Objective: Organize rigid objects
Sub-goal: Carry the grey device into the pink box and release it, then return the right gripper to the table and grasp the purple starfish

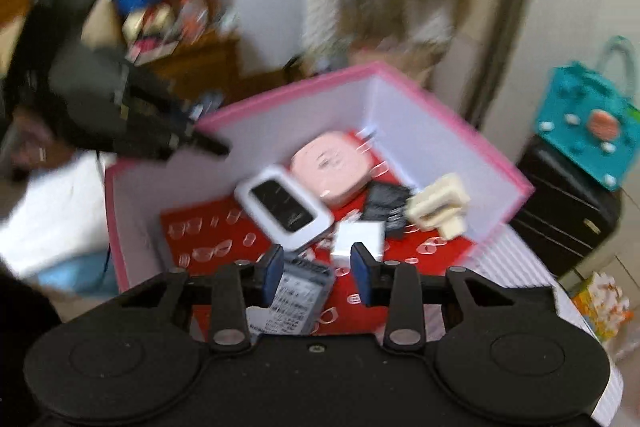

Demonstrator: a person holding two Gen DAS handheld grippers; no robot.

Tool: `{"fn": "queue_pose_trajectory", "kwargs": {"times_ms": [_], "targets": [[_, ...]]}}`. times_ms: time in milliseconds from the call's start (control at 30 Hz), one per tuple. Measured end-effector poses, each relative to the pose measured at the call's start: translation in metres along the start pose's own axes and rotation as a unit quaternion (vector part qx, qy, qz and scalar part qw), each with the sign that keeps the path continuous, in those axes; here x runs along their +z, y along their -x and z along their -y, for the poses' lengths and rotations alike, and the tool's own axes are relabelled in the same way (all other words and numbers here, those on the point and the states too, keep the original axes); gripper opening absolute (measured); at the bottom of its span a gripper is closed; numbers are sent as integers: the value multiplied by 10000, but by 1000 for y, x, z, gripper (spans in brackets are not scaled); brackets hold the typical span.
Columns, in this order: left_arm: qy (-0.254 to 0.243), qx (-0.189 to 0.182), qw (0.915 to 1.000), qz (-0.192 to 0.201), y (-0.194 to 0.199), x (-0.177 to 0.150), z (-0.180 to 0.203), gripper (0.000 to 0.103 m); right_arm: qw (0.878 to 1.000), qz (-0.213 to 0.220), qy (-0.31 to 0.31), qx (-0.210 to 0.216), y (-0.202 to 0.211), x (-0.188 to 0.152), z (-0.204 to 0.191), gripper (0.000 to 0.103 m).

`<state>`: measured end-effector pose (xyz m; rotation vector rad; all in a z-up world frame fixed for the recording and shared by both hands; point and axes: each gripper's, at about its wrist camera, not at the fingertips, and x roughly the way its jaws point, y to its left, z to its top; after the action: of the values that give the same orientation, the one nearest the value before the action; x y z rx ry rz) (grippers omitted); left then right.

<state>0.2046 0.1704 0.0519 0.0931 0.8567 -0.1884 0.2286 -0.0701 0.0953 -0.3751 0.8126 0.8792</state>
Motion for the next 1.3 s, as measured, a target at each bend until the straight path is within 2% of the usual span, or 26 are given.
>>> {"fn": "queue_pose_trajectory", "kwargs": {"times_ms": [167,233,300,467,567,633,700,833,1000,1200,1300], "targets": [[-25,14,10000,-7,0,0,0,8,9958,387,-734,-374,38,-19,16,47],[-39,19,10000,-31,0,0,0,8,9928,461,-887,-661,46,-29,19,56],[-52,-6,9999,-115,-1,2,0,8,9885,526,-1058,-944,48,-41,22,61],[-107,21,9996,-258,0,3,3,8,9828,506,-1361,-1139,46,-67,31,62],[-168,43,9993,-333,4,0,6,8,9772,732,-1503,-1310,45,-83,36,75],[-211,38,9989,-423,8,-2,7,8,9729,940,-1402,-1582,44,-95,36,87],[-260,17,9982,-536,11,-3,8,8,9680,1030,-1446,-1775,42,-107,38,87],[-305,-33,9971,-697,19,-7,10,8,9598,1244,-1786,-1774,39,-128,47,87],[-292,23,9973,-679,23,-11,12,8,9526,1363,-1901,-1943,27,-154,46,87],[-187,26,9978,-629,23,-11,11,8,9449,1461,-2321,-1787,13,-176,37,87],[-160,9,9979,-630,23,-11,9,8,9477,1560,-2287,-1588,10,-178,27,80]]}}
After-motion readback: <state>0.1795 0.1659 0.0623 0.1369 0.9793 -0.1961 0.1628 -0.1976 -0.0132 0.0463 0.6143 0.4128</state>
